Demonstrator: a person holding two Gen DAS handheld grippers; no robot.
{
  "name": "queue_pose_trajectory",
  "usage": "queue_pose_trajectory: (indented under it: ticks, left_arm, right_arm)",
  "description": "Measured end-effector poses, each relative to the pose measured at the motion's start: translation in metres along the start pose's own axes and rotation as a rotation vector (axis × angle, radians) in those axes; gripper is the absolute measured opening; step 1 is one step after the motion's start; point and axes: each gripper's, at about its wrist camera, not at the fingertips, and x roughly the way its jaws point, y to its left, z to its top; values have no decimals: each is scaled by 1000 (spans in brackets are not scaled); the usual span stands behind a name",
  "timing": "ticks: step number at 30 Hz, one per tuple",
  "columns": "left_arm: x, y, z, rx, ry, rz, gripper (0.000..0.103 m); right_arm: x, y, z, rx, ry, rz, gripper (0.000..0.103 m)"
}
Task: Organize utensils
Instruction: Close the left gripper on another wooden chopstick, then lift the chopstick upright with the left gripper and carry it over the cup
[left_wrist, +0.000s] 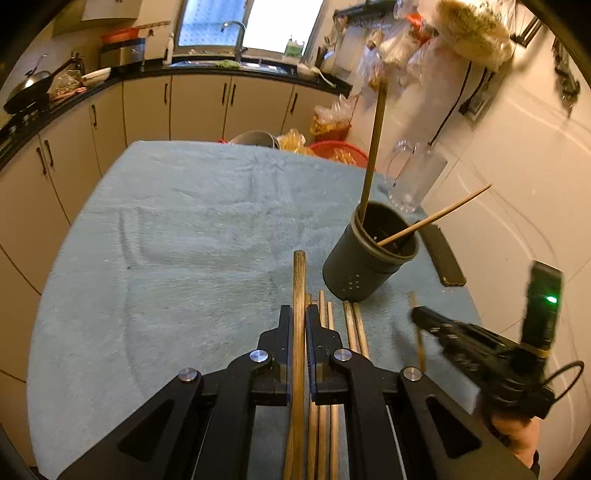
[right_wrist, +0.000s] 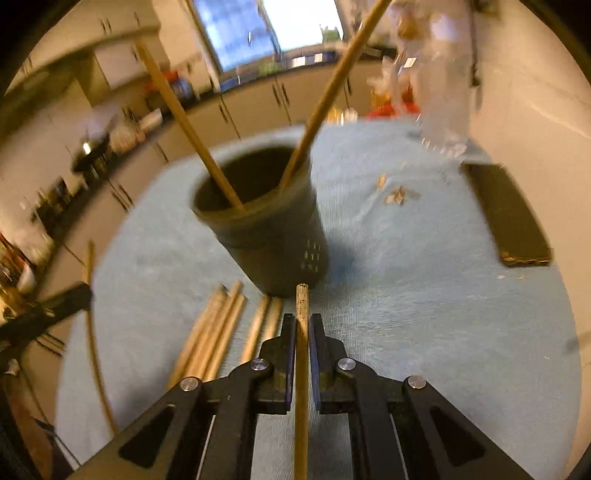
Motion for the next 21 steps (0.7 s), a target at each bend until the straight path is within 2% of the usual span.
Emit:
queue_pose_trajectory:
  ticks: [4,12,21]
  left_arm:
    - [-22,4,-6,-14,-42,13,7]
    - [-73,-2,-32,-7,-112,51,7]
    - [-105,-11,-52,-2,-165,69,7]
  right_arm:
    - [-55,-9,-11,5,-138,-9,8]
    - [-144,-7,-38,-14,-331,-33,8]
    - [-186,8,-64,-36,-401,-21,8]
